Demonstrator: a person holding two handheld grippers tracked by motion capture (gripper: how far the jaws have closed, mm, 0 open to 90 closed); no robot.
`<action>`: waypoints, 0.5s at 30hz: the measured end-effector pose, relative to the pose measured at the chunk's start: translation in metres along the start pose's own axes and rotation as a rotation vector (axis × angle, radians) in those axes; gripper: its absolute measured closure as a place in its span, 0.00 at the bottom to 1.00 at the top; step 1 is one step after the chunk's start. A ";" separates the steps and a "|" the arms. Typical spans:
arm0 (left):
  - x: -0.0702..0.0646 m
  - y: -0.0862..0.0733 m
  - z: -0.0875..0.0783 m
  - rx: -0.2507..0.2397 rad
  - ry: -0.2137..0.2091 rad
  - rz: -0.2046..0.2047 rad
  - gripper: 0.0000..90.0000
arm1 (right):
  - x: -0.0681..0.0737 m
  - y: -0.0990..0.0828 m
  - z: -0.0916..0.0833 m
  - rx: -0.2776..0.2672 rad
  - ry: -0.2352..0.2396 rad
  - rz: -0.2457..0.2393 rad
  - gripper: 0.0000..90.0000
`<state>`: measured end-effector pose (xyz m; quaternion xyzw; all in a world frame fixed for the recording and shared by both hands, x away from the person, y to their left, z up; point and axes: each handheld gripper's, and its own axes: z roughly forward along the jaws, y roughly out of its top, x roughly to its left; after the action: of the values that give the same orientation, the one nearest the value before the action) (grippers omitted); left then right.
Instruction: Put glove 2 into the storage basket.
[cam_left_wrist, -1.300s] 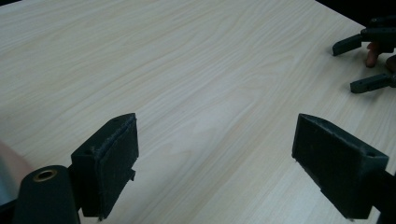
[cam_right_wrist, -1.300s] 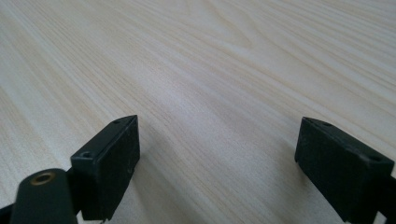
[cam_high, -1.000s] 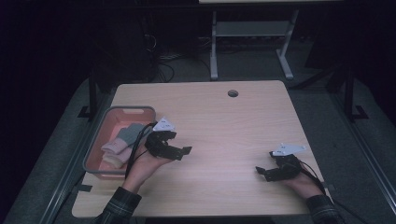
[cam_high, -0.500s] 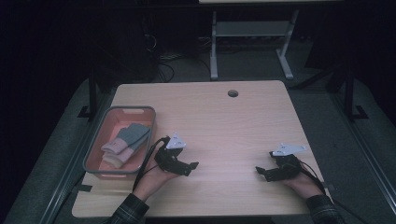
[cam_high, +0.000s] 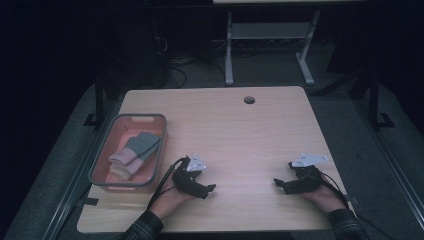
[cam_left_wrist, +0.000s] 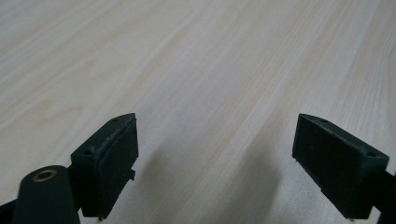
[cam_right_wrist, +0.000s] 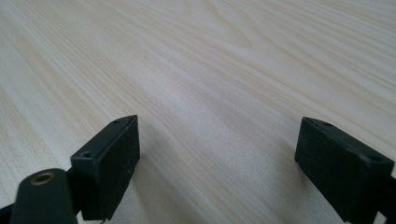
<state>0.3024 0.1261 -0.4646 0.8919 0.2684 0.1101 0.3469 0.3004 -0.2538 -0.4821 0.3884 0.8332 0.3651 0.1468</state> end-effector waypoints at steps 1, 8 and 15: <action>0.000 -0.001 0.002 0.007 0.000 0.007 0.15 | 0.000 0.000 0.000 -0.001 0.000 -0.002 0.15; 0.000 -0.007 0.008 -0.019 -0.010 -0.001 0.14 | 0.000 0.000 0.000 0.000 0.000 0.000 0.15; 0.002 -0.010 0.009 -0.054 -0.036 0.023 0.14 | 0.000 0.000 0.000 -0.001 0.000 0.000 0.15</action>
<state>0.3032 0.1283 -0.4777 0.8870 0.2488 0.1050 0.3745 0.3004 -0.2537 -0.4822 0.3883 0.8332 0.3652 0.1470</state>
